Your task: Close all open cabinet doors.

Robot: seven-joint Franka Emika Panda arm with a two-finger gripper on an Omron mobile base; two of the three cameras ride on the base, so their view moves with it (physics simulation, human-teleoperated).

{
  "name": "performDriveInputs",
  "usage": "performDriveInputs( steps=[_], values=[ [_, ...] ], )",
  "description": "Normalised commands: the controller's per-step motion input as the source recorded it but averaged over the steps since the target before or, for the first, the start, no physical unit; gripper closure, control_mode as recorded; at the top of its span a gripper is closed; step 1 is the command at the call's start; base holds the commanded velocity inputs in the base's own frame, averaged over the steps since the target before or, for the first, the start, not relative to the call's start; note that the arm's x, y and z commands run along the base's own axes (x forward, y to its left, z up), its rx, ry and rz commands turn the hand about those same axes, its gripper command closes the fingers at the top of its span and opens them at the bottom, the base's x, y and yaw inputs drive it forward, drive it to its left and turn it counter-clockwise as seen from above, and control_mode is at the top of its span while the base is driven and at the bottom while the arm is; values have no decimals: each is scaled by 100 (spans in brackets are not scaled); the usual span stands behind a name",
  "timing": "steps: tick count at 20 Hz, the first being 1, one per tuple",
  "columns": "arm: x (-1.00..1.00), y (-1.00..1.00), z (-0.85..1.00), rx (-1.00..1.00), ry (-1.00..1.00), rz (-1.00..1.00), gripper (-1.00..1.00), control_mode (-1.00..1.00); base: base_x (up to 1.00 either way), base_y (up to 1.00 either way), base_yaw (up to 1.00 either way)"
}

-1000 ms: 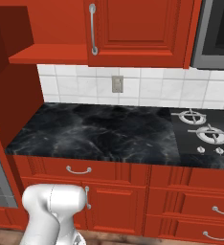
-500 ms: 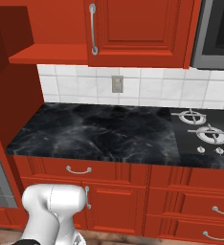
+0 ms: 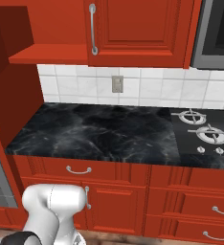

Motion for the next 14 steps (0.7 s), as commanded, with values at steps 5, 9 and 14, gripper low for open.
performDriveInputs(
  steps=[5,9,14],
  values=[
    [26,22,-2,-3,-3,-1,-100,-100,0,0,0],
    [28,14,-2,-1,-6,-2,-100,-100,0,0,0],
    [29,12,-13,0,-11,-2,-100,-100,0,0,0]
  ],
)
